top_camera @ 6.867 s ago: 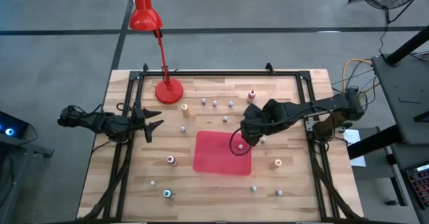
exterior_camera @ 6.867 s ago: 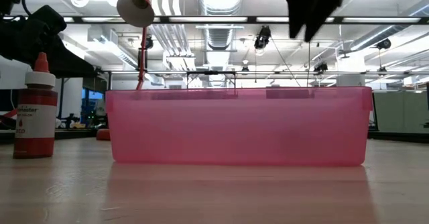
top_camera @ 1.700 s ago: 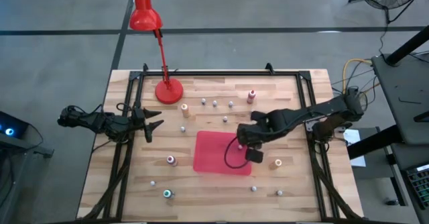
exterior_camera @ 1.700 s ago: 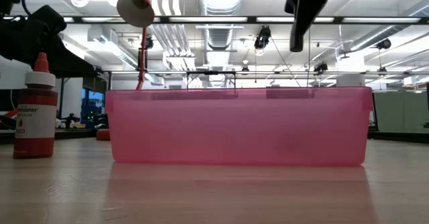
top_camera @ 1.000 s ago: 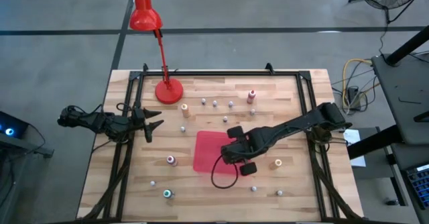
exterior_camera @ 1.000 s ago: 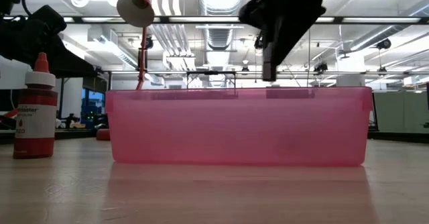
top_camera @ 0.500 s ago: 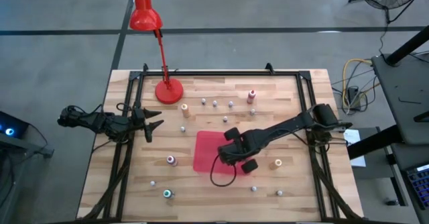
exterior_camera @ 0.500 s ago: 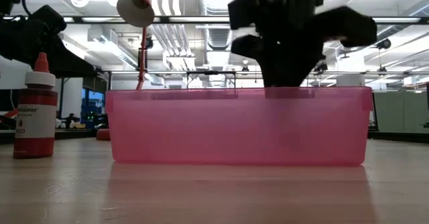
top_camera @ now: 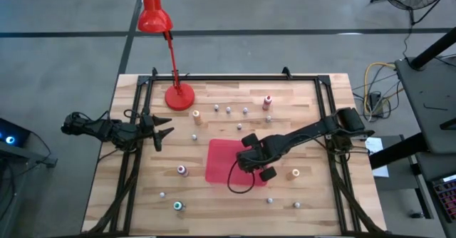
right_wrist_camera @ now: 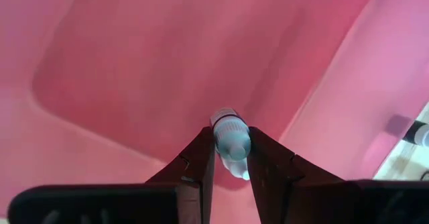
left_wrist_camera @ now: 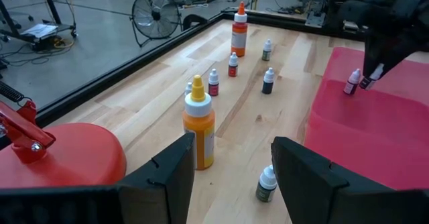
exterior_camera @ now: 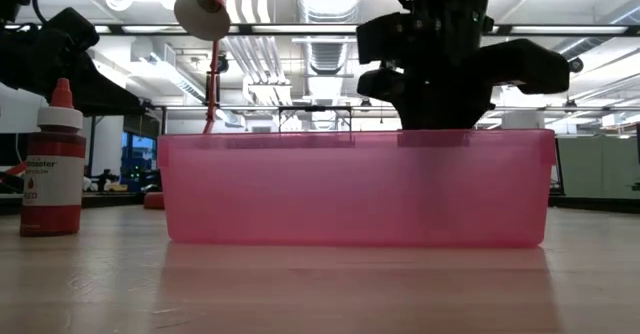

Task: Pick & Place food coloring
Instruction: Put the small black food coloring bottle in the red bin

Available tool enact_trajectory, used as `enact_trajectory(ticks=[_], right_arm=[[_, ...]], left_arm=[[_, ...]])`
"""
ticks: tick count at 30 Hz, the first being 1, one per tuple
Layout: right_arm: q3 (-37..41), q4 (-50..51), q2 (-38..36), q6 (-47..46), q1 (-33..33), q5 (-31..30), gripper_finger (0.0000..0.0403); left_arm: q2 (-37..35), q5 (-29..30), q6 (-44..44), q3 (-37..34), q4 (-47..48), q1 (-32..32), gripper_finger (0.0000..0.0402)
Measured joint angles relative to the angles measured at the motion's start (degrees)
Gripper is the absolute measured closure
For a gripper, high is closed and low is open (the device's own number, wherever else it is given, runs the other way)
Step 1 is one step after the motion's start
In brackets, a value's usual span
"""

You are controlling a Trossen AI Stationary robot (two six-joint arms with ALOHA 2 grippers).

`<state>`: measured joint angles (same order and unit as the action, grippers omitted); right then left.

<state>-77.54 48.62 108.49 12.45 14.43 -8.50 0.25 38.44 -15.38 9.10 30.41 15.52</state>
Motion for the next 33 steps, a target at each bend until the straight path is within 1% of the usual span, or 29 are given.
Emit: enact_trajectory(ticks=[5, 10, 16, 22, 29, 33], right_arm=[[1.3, -0.9, -0.1, -0.2, -0.5, 0.2, 0.0337], [2.8, -3.0, -0.1, -0.3, -0.5, 1.7, 0.0337], [3.1, -3.2, -0.1, -0.4, -0.5, 1.7, 0.0337], [3.5, -3.4, -0.1, -0.5, -0.4, 3.2, 0.0337], [4.7, -3.7, -0.1, -3.3, -0.4, 3.2, 0.0337], [4.8, -3.8, -0.1, -3.5, -0.4, 3.1, 0.0323]], left_arm=[[0.0, 0.0, 0.0, 0.0, 0.0, 0.0, 0.0232], [0.0, 0.0, 0.0, 0.0, 0.0, 0.0, 0.0232], [0.0, 0.0, 0.0, 0.0, 0.0, 0.0, 0.0232], [0.0, 0.0, 0.0, 0.0, 0.0, 0.0, 0.0232], [0.0, 0.0, 0.0, 0.0, 0.0, 0.0, 0.0232], [0.0, 0.0, 0.0, 0.0, 0.0, 0.0, 0.0232]])
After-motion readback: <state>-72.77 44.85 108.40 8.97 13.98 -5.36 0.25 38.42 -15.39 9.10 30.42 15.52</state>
